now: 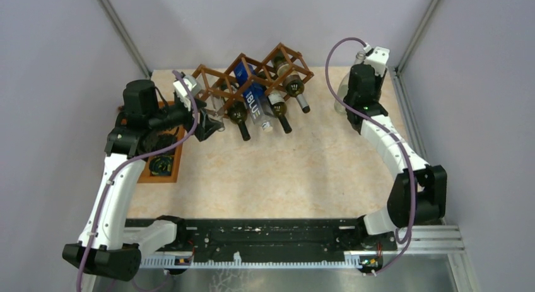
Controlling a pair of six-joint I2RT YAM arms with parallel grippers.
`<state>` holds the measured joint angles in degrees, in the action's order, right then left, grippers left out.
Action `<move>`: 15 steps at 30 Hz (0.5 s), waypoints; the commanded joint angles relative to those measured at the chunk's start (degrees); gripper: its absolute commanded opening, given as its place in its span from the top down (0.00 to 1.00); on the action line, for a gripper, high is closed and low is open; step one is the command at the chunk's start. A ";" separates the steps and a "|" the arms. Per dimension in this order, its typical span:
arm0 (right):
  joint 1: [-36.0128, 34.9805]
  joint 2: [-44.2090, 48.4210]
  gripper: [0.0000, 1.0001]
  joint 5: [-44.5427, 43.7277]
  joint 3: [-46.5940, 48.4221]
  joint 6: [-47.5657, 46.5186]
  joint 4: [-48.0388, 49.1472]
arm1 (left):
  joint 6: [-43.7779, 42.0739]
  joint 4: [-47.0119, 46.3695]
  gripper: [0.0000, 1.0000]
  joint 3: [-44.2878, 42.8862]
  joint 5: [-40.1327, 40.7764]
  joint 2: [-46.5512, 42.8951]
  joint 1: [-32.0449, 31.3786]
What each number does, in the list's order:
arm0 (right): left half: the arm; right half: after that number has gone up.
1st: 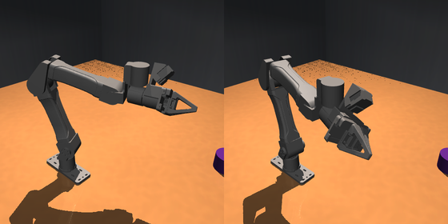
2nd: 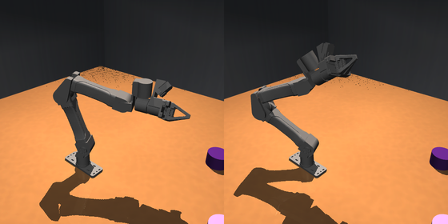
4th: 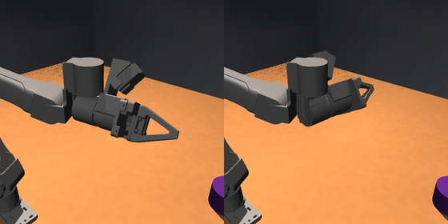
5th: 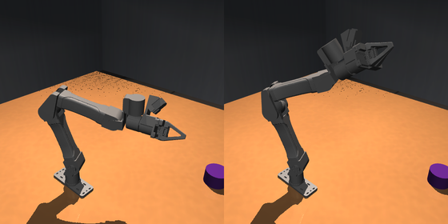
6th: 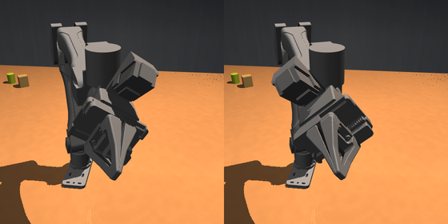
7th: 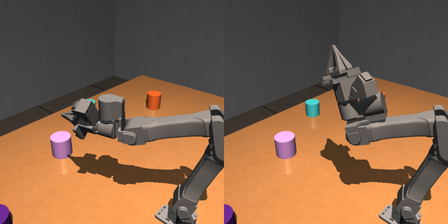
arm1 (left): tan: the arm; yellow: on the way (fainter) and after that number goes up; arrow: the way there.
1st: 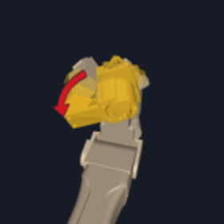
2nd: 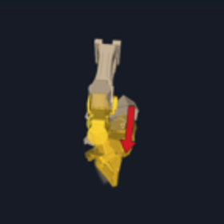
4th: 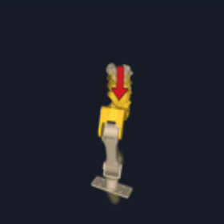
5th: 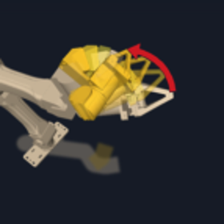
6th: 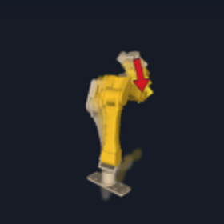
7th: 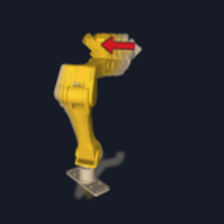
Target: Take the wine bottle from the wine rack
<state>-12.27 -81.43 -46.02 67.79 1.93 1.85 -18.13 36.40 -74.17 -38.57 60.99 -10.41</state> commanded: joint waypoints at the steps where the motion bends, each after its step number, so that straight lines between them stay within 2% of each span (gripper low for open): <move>1: 2.47 -1.21 1.00 -1.93 1.28 -1.63 14.56 | -0.33 -0.95 0.01 -1.97 -0.45 0.42 -0.14; 8: 3.68 -6.09 1.00 -3.29 0.63 -5.55 21.64 | -0.64 -1.61 0.01 -2.14 -0.38 1.78 -0.13; 15: 5.57 -8.96 1.00 -3.52 1.05 -4.41 22.84 | -1.56 -0.54 0.01 -2.84 0.61 2.92 -0.14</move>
<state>-8.08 -90.74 -48.01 67.09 -1.98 15.66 -18.70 36.05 -74.41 -38.48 63.64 -10.41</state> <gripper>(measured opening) 0.316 0.987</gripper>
